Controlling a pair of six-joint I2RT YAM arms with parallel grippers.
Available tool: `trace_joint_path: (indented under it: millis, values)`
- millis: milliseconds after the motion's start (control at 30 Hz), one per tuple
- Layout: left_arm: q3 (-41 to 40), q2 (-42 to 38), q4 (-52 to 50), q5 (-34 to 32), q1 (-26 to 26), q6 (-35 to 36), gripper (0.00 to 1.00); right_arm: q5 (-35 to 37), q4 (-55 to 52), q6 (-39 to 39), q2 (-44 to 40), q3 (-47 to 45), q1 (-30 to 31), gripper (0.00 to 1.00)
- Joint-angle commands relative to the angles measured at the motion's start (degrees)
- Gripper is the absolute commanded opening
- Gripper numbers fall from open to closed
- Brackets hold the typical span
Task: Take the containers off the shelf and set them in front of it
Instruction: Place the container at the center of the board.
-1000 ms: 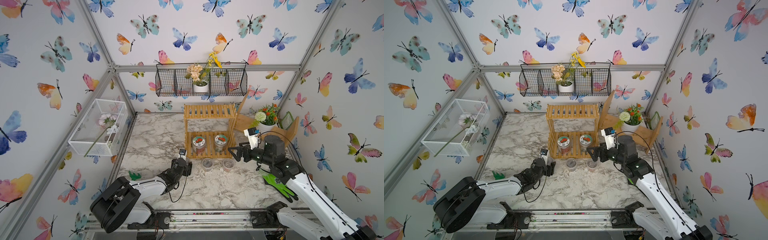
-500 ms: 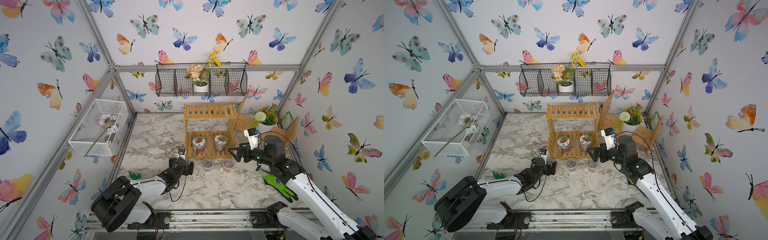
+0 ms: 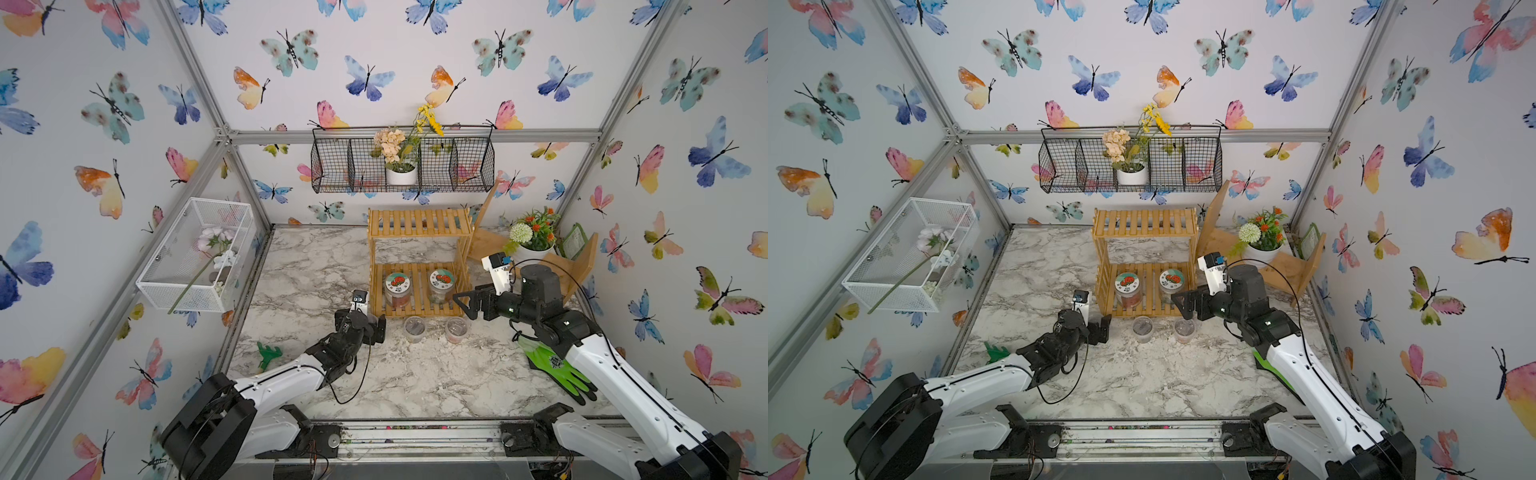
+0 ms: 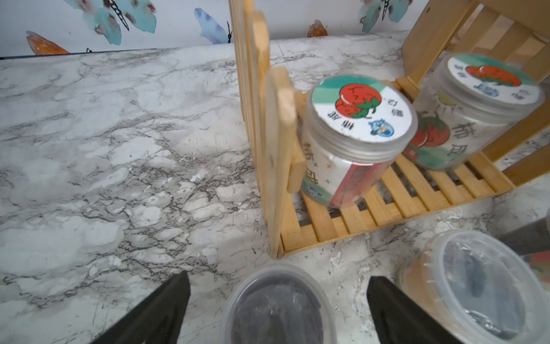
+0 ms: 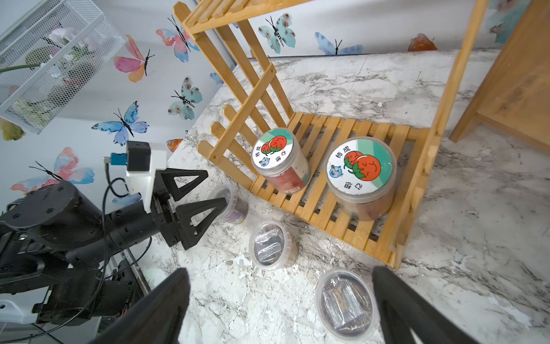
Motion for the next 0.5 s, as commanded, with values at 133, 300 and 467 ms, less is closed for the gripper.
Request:
trace_joint_path:
  millis: [133,300,467]
  values:
    - [4.99,-6.05,-7.81,1.59,0.23,5.32,0.99,8.62,-4.61,-1.46,5.06,7.01,3.64,0.98]
    - [8.18,-8.19,-11.44,6.79,0.80,6.07,0.99,16.20,-7.31,-0.28,10.45,12.10,9.48,0.98]
    - [10.92,-9.39,-14.68,14.77,3.59,6.14,0.99,23.72,-10.05,2.41,16.21,17.40,14.09,0.98]
